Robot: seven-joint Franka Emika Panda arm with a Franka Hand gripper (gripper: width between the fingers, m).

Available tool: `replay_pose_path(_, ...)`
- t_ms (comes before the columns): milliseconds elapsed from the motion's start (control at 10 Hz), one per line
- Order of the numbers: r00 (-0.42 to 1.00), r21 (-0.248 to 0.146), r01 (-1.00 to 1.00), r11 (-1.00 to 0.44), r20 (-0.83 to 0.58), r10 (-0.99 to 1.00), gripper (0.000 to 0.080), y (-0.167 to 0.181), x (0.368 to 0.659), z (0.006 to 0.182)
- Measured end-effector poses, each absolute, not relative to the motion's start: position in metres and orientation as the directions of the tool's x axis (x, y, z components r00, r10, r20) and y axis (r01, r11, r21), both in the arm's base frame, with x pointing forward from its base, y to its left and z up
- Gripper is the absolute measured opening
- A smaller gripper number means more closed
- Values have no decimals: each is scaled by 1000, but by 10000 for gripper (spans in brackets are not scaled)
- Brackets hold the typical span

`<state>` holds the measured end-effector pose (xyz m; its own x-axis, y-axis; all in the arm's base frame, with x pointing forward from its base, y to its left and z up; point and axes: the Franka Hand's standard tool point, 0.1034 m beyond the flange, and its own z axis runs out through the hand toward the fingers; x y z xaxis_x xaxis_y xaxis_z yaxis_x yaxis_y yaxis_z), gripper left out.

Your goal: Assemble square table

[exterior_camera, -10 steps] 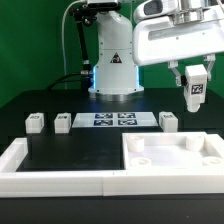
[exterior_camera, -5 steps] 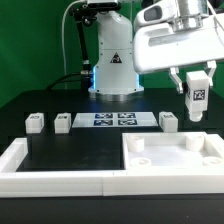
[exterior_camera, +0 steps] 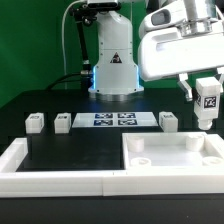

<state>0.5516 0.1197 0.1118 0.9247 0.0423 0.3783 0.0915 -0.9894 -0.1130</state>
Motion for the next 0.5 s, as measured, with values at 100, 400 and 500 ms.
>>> replay_pose_path(100,914,-109,90,-990,404,38,290,118,553,112)
replay_pose_path(400,885,-89,116,-989,461,62,290,117,566,105)
replay_pose_path(500,877,-83,131,-988,475,76,290,118,576,107)
